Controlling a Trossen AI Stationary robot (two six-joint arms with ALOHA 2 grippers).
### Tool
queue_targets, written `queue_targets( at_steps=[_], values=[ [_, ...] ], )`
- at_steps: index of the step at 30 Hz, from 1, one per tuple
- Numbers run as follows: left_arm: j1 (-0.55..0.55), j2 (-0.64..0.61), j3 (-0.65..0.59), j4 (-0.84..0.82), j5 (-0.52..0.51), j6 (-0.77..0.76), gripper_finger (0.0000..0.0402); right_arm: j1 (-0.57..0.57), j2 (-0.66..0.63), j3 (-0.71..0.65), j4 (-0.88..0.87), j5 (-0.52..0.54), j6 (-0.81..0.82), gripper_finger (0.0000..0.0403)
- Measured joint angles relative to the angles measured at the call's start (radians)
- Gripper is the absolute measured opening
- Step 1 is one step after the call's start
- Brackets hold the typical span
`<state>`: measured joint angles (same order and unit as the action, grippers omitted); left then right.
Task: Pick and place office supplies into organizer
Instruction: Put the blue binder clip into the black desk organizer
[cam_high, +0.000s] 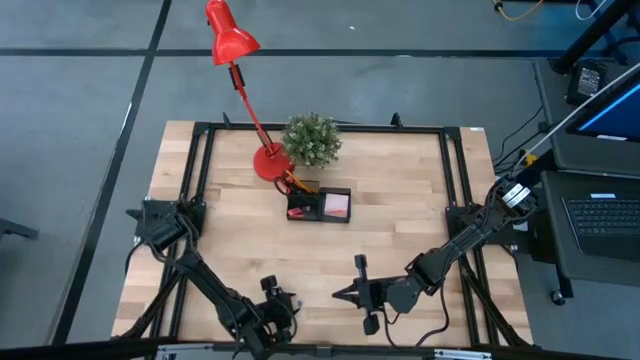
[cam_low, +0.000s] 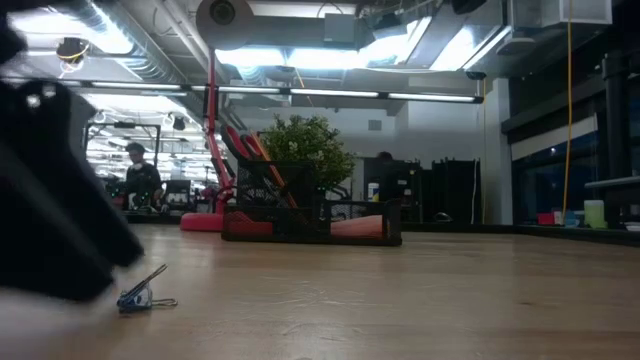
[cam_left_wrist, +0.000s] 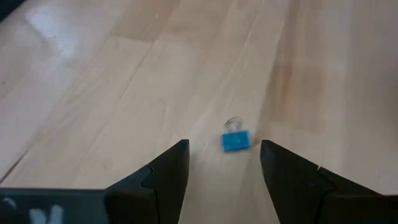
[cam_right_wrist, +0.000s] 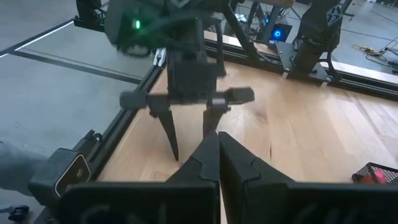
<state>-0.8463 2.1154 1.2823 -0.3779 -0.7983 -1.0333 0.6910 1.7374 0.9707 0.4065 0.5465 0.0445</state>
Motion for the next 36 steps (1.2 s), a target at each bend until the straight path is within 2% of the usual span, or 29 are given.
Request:
queue_targets(
  at_steps=[4,12,21,36],
  values=[
    [0.003,0.026,0.0,0.012,-0.029,0.002,0.0191,0.0,0.0,0.0,0.0,0.002,-0.003,0.0001],
    [0.011,0.028,0.002,0.017,-0.01,-0.002,0.0191,-0.006,0.0,0.0,0.0,0.002,-0.027,0.0001],
    [0.012,0.03,0.001,0.016,0.0,-0.114,0.0191,-0.028,0.0,0.0,0.001,0.005,-0.02,0.0],
    [0.023,0.052,0.001,0.063,-0.011,-0.143,0.0191,-0.028,0.0,0.0,0.017,0.003,-0.023,0.0]
  ],
)
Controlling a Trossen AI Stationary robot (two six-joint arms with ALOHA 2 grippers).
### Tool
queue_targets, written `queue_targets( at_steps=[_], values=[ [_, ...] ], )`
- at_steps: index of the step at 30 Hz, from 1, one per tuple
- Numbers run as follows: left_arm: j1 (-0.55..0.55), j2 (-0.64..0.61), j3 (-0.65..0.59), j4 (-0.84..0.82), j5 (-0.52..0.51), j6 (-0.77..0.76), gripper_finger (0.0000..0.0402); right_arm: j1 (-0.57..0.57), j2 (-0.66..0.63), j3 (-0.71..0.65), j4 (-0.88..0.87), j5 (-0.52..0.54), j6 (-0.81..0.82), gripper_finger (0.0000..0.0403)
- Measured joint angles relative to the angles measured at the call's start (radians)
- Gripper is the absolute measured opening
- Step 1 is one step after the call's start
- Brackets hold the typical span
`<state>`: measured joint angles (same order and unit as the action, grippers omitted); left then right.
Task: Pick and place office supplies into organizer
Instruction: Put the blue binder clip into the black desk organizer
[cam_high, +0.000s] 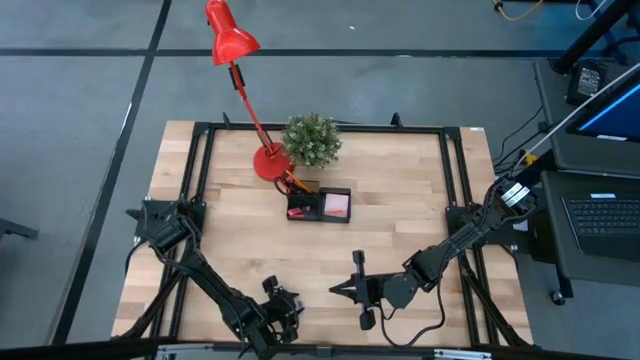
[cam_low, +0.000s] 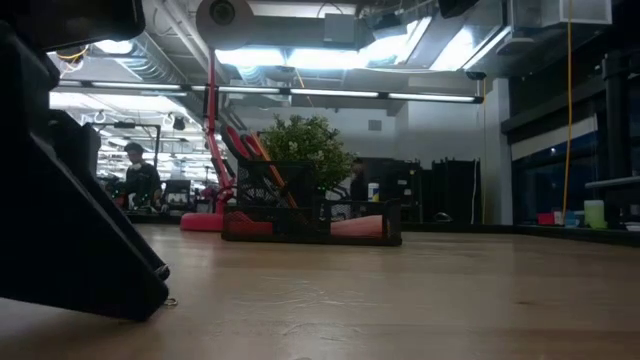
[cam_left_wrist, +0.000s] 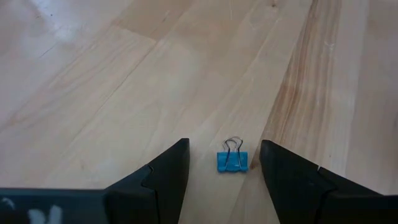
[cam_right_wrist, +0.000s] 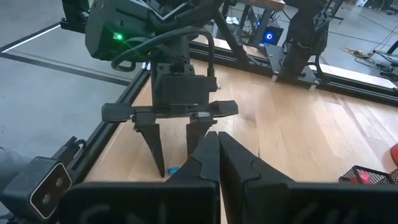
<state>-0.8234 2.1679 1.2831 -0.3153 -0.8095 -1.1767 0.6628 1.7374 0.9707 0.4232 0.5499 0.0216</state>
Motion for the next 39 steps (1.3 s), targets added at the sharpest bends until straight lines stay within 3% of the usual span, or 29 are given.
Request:
queue_targets(
  at_steps=[13,39],
  values=[
    [0.002,0.0,0.0,-0.021,0.031,0.009,0.0165,0.0,0.0,0.0,0.0,-0.001,0.0,0.0],
    [-0.002,-0.043,-0.001,-0.081,0.138,0.027,0.0168,0.0,0.0,0.0,0.0,-0.001,0.0,0.0]
  ],
)
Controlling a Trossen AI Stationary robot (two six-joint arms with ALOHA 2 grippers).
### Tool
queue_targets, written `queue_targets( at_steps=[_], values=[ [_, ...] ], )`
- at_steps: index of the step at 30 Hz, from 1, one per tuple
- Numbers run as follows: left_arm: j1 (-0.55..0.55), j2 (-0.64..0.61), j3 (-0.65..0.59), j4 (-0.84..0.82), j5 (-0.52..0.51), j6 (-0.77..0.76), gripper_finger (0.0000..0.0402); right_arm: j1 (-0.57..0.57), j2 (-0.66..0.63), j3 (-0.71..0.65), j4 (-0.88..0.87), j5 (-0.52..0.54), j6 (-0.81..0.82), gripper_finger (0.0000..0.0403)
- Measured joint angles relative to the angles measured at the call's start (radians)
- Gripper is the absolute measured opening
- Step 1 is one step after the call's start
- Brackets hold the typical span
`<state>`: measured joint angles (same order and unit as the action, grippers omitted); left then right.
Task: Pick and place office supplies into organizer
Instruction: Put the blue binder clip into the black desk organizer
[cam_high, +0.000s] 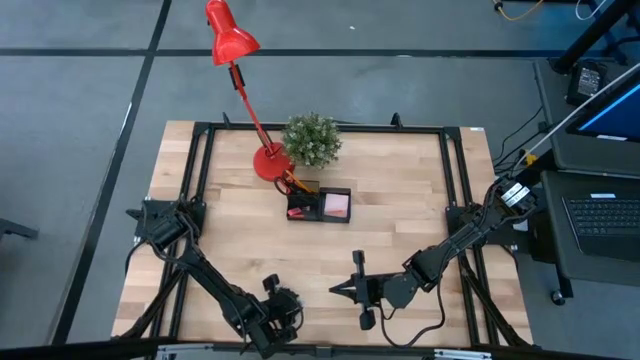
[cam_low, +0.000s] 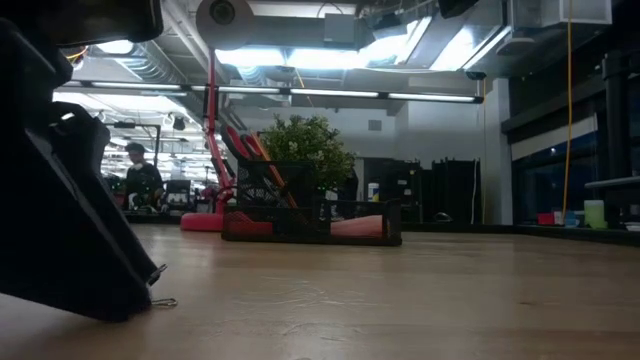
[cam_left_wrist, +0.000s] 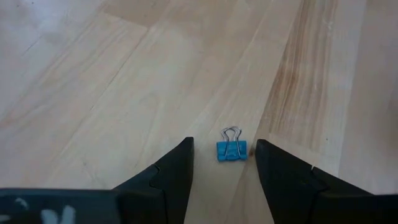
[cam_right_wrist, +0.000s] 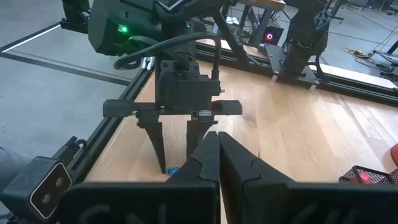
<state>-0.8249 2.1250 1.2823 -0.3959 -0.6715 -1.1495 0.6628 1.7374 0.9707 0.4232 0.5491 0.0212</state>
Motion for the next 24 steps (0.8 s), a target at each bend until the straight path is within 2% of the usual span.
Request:
queue_targets(
  at_steps=[13,24],
  values=[
    [0.003,0.0,0.0,0.007,-0.004,0.002,0.0163,0.0,0.0,0.0,0.0,0.0,0.0,0.0001],
    [0.002,-0.001,0.0,0.01,-0.016,0.0,0.0111,0.0,0.0,0.0,0.0,0.0,0.0,0.0]
  ],
)
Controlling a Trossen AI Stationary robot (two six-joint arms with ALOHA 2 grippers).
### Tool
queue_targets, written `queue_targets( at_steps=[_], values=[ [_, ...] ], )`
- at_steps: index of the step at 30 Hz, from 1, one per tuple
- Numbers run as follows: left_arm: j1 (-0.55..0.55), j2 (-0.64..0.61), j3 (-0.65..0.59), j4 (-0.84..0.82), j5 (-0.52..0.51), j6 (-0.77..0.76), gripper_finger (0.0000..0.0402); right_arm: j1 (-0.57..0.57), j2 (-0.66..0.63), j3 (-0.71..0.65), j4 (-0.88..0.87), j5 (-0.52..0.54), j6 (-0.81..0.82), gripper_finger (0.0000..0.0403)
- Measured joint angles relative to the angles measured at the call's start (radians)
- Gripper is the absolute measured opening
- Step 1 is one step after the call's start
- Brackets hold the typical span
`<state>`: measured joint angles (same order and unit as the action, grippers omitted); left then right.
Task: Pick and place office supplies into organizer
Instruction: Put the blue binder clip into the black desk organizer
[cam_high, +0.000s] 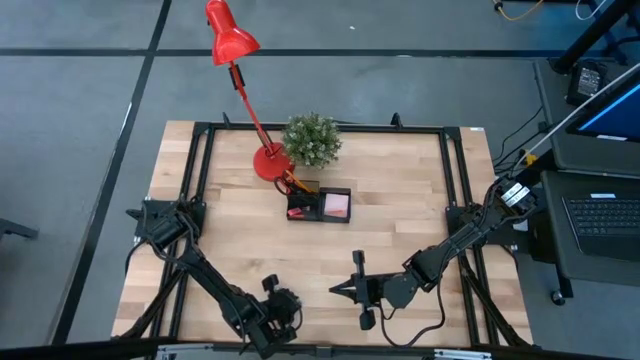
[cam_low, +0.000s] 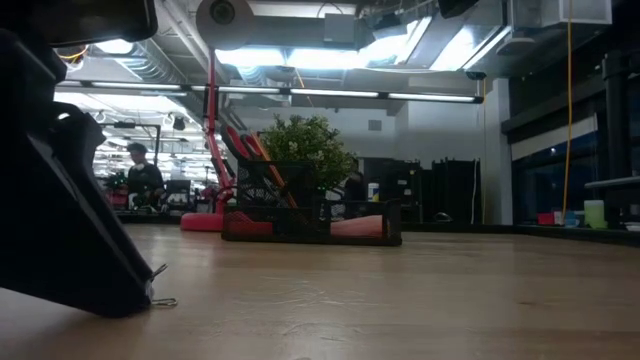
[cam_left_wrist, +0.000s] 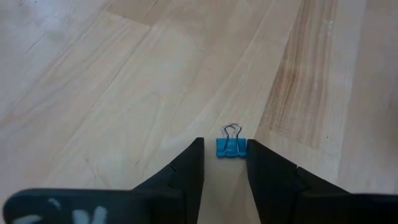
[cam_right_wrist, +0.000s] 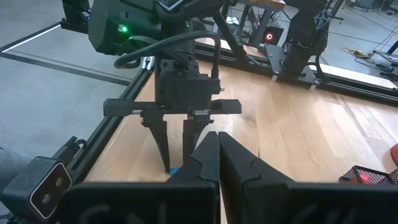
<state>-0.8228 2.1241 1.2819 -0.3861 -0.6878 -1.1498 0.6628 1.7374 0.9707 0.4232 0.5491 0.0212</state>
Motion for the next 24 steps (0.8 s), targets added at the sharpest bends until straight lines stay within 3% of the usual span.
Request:
queue_targets(
  at_steps=[24],
  values=[
    [0.013,-0.001,0.0,0.026,0.003,0.01,0.0113,0.0,0.0,0.0,0.0,0.0,0.0,0.0]
  ],
)
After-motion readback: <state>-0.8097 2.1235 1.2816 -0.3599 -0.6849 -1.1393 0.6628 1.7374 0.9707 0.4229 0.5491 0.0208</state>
